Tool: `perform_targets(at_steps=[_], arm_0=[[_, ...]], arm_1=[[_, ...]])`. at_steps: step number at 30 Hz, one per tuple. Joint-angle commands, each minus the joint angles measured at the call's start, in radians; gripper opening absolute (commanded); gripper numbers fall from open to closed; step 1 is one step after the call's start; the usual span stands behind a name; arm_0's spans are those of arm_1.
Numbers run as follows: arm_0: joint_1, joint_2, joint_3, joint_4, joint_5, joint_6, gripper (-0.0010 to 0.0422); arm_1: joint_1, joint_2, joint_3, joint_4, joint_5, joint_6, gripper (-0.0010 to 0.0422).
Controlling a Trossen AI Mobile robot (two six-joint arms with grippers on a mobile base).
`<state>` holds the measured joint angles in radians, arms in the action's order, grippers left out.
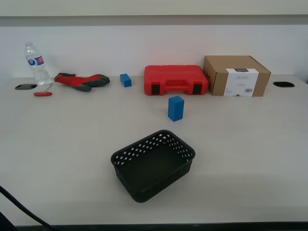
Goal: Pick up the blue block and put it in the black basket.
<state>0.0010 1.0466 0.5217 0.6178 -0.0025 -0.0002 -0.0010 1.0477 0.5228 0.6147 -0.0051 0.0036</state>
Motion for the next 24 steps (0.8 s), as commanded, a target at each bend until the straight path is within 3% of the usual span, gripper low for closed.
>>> perform_targets(at_steps=[1, 22, 24], arm_0=[[0.0, 0.0, 0.001, 0.002, 0.0, 0.0, 0.0], [0.0, 0.0, 0.001, 0.002, 0.0, 0.0, 0.0], [0.0, 0.0, 0.001, 0.002, 0.0, 0.0, 0.0]], arm_1=[[0.0, 0.0, 0.0, 0.004, 0.002, 0.001, 0.0], [0.0, 0.001, 0.002, 0.009, 0.004, -0.014, 0.0], [0.0, 0.009, 0.001, 0.009, 0.046, -0.011, 0.0]])
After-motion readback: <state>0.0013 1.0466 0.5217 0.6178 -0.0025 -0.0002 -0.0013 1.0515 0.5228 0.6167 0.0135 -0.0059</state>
